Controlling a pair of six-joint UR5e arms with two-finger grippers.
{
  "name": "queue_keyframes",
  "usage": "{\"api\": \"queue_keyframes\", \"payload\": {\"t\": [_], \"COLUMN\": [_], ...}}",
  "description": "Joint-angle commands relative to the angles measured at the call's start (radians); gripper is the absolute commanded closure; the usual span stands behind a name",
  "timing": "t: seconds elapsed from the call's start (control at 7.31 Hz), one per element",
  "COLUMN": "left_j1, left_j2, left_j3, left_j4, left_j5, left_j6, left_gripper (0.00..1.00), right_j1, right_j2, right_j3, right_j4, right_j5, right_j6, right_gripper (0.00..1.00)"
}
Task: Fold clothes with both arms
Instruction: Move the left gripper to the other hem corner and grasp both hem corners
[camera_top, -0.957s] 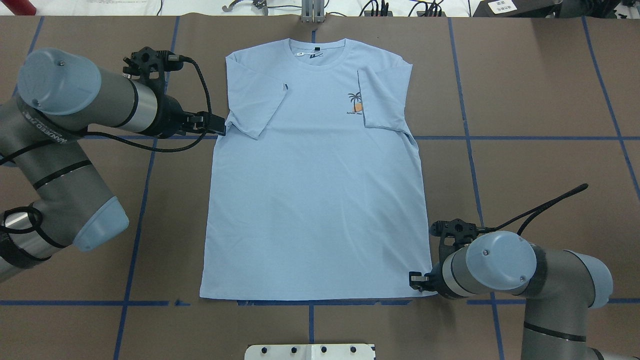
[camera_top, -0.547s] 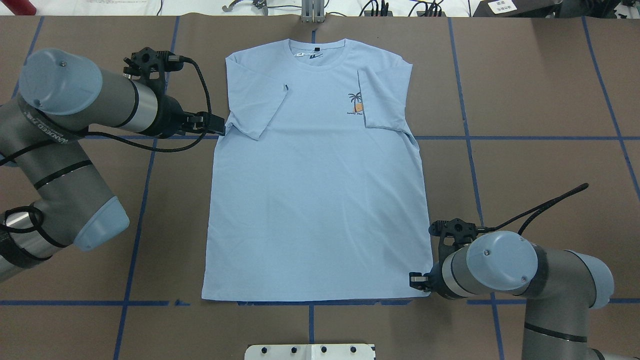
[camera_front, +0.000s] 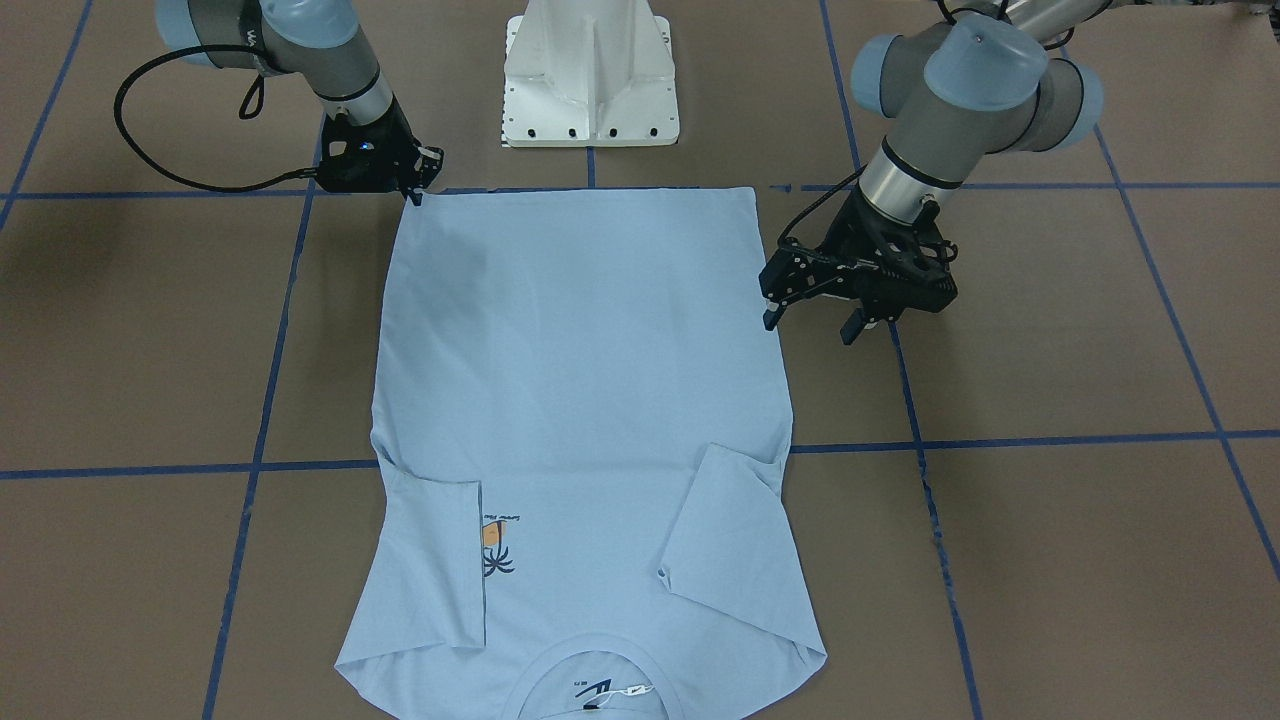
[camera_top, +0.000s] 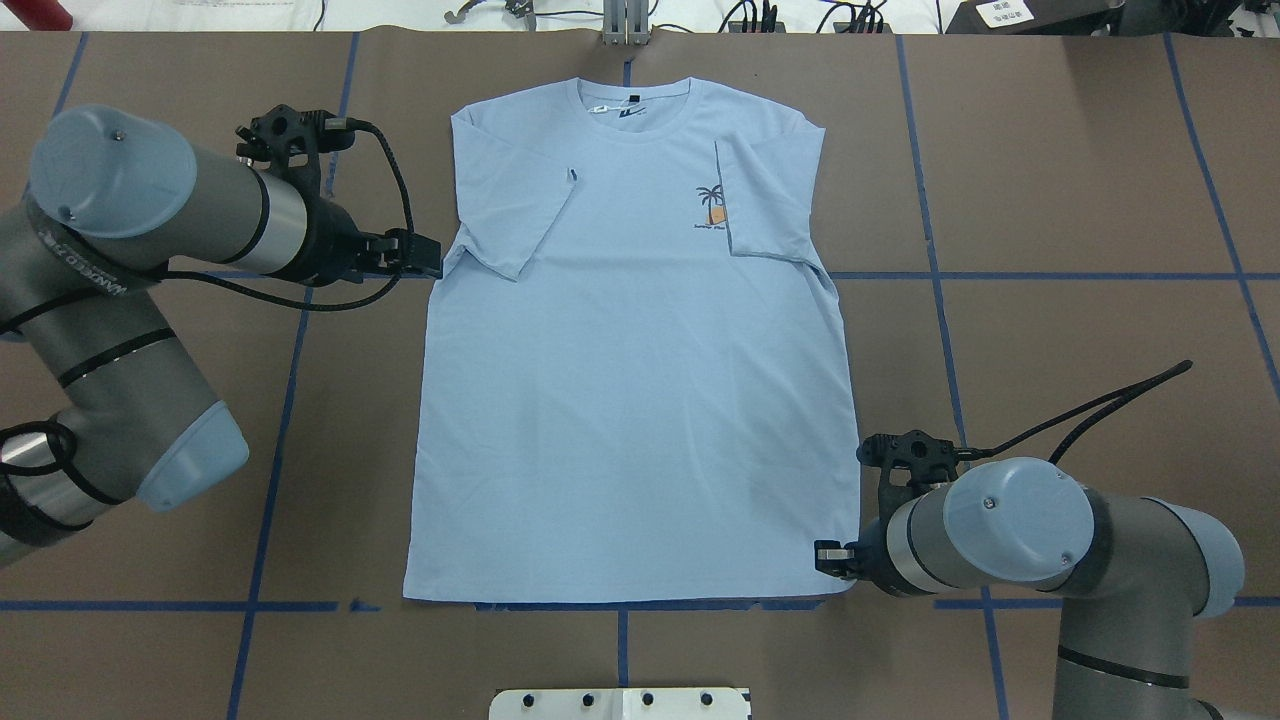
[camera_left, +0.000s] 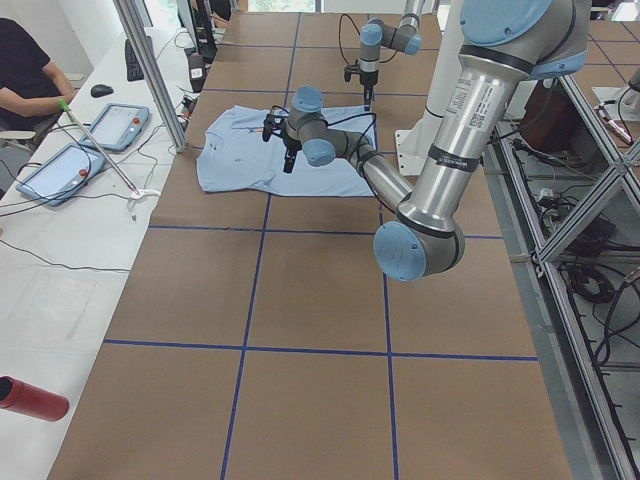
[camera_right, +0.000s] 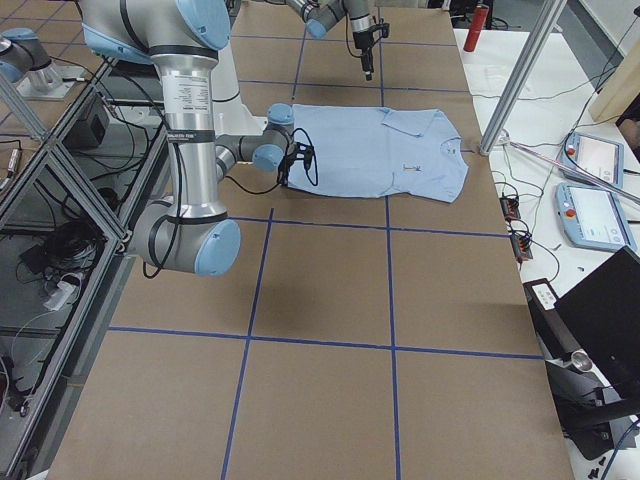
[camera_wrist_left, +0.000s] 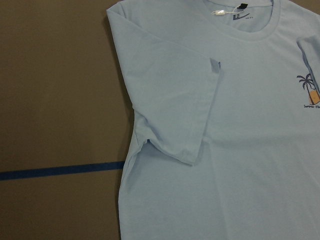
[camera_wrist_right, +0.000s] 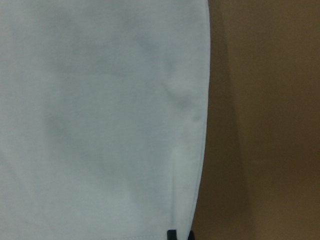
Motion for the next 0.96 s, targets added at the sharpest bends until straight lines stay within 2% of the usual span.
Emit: {"api": "queue_keyframes", "payload": {"t": [0.0, 0.14, 0.41, 0.68, 0.82], "left_j1": [0.17, 0.273, 0.382, 0.447, 0.452], "left_j2": [0.095, 0.135, 0.144, 0.141, 0.141], "left_j3": [-0.074, -0.096, -0.107, -0.166, -0.18], "left_j4": [-0.001, 0.002, 0.082, 0.235, 0.264], "left_j5": [0.053, 0.121, 0.196, 0.244, 0.246], "left_j6": [-0.296, -0.417, -0.536, -0.559, -0.559], "left_gripper": [0.0, 0.02, 0.03, 0.04, 0.05], "right_j1": [0.017, 0.032, 0.047, 0.054, 0.055], "right_j2": [-0.001, -0.003, 0.002, 0.008, 0.01], "right_j3": [0.049, 0.06, 0.064, 0.064, 0.063], "right_j4": [0.0, 0.001, 0.009, 0.009, 0.009], "right_j5": [0.0, 0.004, 0.004, 0.004, 0.004], "right_j6": [0.0, 0.0, -0.001, 0.0, -0.001], "right_gripper": [1.0, 1.0, 1.0, 1.0, 1.0]}}
